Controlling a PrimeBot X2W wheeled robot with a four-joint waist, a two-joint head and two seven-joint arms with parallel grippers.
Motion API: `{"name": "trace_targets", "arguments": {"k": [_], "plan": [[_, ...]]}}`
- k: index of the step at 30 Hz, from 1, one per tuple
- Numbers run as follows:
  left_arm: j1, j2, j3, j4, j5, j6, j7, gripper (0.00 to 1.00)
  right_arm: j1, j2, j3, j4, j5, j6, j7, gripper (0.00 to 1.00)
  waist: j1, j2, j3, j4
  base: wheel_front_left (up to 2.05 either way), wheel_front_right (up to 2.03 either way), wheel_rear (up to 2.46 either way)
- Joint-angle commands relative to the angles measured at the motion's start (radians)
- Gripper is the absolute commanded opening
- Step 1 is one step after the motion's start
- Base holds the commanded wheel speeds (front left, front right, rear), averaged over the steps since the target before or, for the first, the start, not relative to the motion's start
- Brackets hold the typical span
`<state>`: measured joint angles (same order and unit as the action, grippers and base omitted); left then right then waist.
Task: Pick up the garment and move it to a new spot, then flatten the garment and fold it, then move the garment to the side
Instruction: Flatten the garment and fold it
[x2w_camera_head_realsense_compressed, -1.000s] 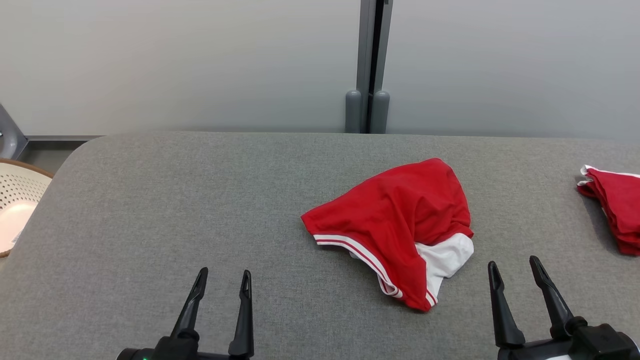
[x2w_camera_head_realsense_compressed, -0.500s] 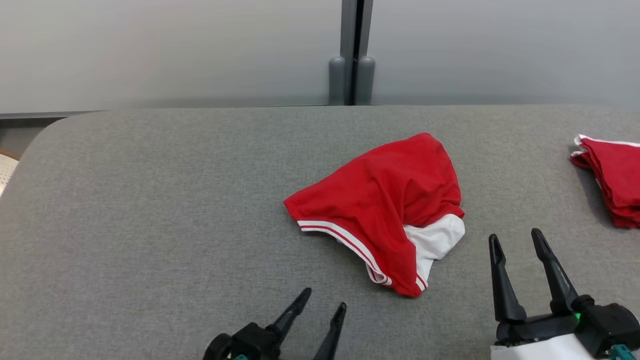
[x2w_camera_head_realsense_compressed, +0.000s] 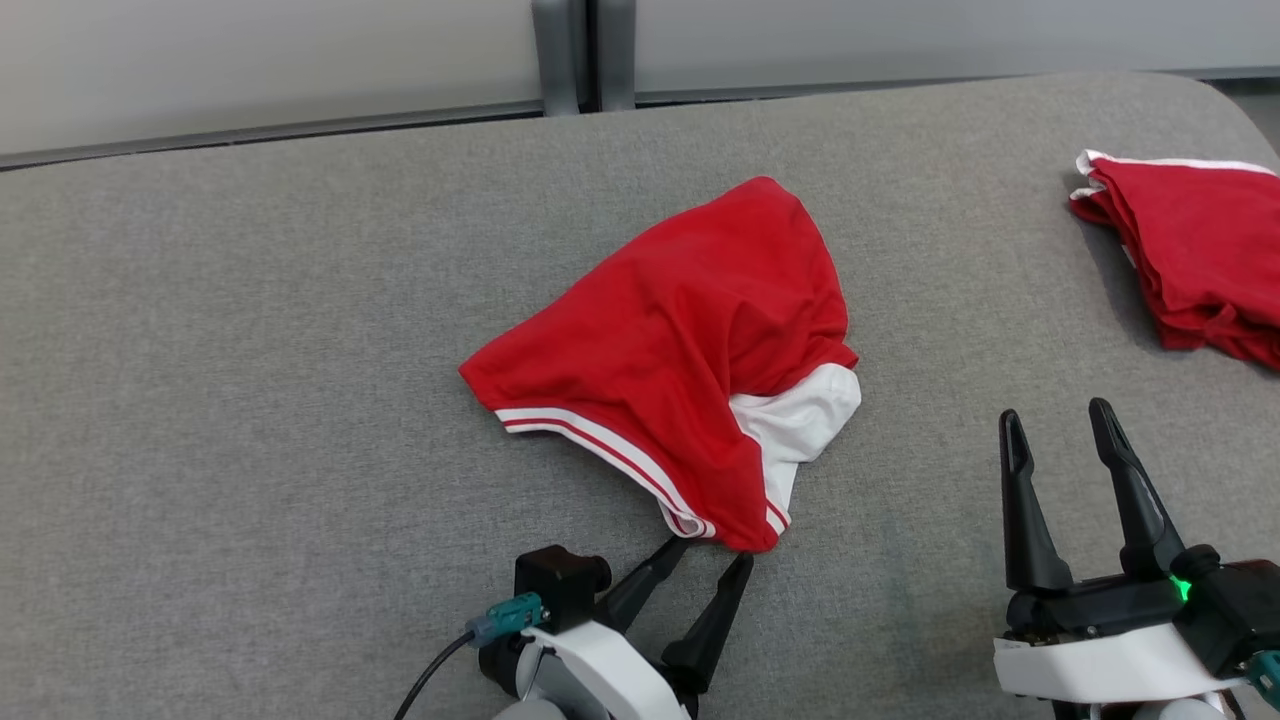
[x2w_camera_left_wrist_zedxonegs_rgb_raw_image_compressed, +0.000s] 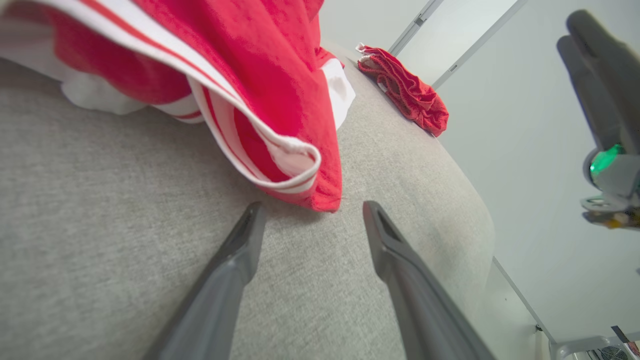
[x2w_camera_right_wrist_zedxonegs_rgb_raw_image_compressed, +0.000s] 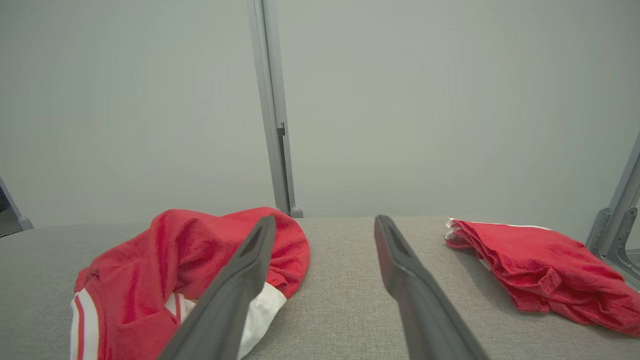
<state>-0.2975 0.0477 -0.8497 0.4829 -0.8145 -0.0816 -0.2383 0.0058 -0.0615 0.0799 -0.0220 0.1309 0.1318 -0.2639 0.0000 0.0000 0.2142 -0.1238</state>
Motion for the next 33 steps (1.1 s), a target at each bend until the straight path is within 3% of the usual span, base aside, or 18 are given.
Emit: {"name": "trace_targets", "arguments": {"k": [1,7,8,9,15,19,24,33], "plan": [[-0.031,0.006,-0.008,0.01,-0.026,0.008,-0.006,1.0,-0.016,-0.005,-0.002,-0.008,0.007,-0.002,-0.001,1.0,0.0,0.0,0.035,-0.027,0.0,0.0,0.0],[-0.101,0.008,-0.007,0.029,-0.027,0.05,-0.026,1.0,-0.03,-0.004,-0.001,-0.007,0.009,-0.002,-0.001,1.0,0.0,0.0,0.064,-0.04,0.0,0.0,0.0],[-0.105,0.008,0.005,0.02,-0.023,0.053,-0.026,0.47,-0.031,-0.004,-0.002,-0.007,0.008,-0.002,-0.001,1.0,0.0,0.0,0.065,-0.041,0.0,0.0,0.0],[-0.102,0.008,0.022,0.009,-0.023,0.048,-0.026,0.0,-0.032,-0.004,-0.003,-0.006,0.008,-0.002,-0.001,1.0,0.0,0.0,0.065,-0.041,0.0,0.0,0.0],[-0.045,0.005,0.172,-0.061,-0.023,0.019,-0.027,0.0,-0.023,-0.003,-0.01,0.002,0.008,-0.002,-0.001,1.0,0.0,0.0,0.046,-0.033,0.0,0.0,0.0],[-0.059,0.004,0.211,-0.125,-0.082,-0.017,-0.017,0.0,-0.036,-0.001,0.0,0.005,0.014,-0.002,-0.001,1.0,0.0,0.0,0.025,-0.04,0.0,0.0,0.0],[-0.19,0.008,0.23,-0.243,-0.201,-0.035,0.14,0.0,-0.054,0.005,-0.007,-0.004,0.019,-0.002,-0.001,1.0,0.0,0.0,0.003,-0.085,0.0,0.0,0.0],[-0.601,0.033,0.291,-0.33,-0.301,0.063,0.473,0.0,-0.071,0.01,-0.033,-0.004,0.078,-0.002,0.0,1.0,0.0,0.0,-0.006,-0.263,0.0,0.0,0.0]]}}
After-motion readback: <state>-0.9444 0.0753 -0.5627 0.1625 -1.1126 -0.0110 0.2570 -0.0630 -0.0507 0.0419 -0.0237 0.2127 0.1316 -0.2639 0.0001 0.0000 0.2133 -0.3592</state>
